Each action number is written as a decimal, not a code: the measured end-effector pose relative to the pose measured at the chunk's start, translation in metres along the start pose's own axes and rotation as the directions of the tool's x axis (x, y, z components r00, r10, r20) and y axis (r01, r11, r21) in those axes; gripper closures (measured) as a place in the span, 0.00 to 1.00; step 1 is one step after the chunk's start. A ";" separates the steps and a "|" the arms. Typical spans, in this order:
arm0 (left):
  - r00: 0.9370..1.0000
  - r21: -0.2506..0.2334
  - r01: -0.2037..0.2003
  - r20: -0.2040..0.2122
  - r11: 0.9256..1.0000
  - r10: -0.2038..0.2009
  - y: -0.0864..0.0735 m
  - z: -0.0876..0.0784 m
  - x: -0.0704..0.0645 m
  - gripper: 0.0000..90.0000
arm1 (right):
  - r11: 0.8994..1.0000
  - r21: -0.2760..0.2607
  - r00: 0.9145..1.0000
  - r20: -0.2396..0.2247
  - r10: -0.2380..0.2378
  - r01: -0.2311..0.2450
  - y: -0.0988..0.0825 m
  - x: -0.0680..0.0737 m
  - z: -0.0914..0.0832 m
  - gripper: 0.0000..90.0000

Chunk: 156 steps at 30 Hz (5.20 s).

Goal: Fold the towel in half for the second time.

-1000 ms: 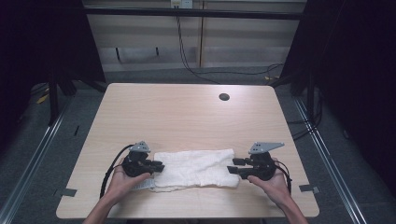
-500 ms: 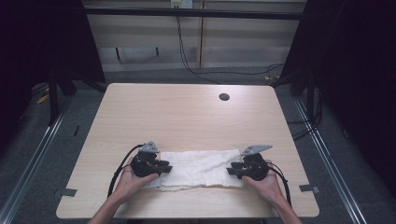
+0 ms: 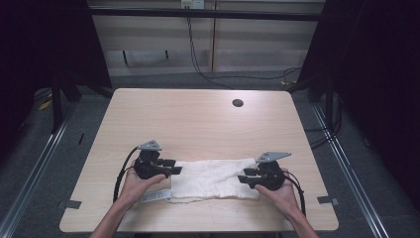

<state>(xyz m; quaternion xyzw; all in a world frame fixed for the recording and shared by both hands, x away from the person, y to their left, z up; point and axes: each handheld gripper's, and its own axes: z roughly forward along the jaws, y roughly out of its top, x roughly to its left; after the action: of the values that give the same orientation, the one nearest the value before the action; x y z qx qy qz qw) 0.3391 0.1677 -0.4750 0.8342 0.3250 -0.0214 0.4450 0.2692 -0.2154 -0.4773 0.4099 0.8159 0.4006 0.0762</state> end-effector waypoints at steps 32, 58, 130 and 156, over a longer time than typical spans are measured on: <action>0.994 0.062 -0.094 0.066 0.994 0.090 0.024 0.032 -0.027 0.69 | 0.997 -0.028 0.992 -0.100 -0.073 0.071 0.019 0.027 0.009 0.66; 1.000 0.032 0.021 -0.006 0.999 -0.020 0.018 0.015 0.023 0.68 | 0.973 0.040 0.930 -0.306 -0.203 0.225 0.053 0.113 0.104 0.65; 0.998 0.144 0.034 0.039 0.989 -0.040 0.001 0.029 0.026 0.94 | 0.949 0.019 0.930 -0.206 -0.305 0.315 0.042 0.140 0.127 0.91; 0.987 0.031 0.110 0.113 0.993 -0.113 0.007 0.013 0.029 0.94 | 0.977 -0.030 0.945 -0.249 -0.211 0.211 0.054 0.135 0.116 0.92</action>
<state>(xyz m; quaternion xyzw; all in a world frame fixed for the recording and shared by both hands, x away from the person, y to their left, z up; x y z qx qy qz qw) 0.3689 0.1707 -0.4870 0.8175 0.3449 -0.0984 0.4507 0.2663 -0.0300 -0.4886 0.2661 0.8575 0.4400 0.0154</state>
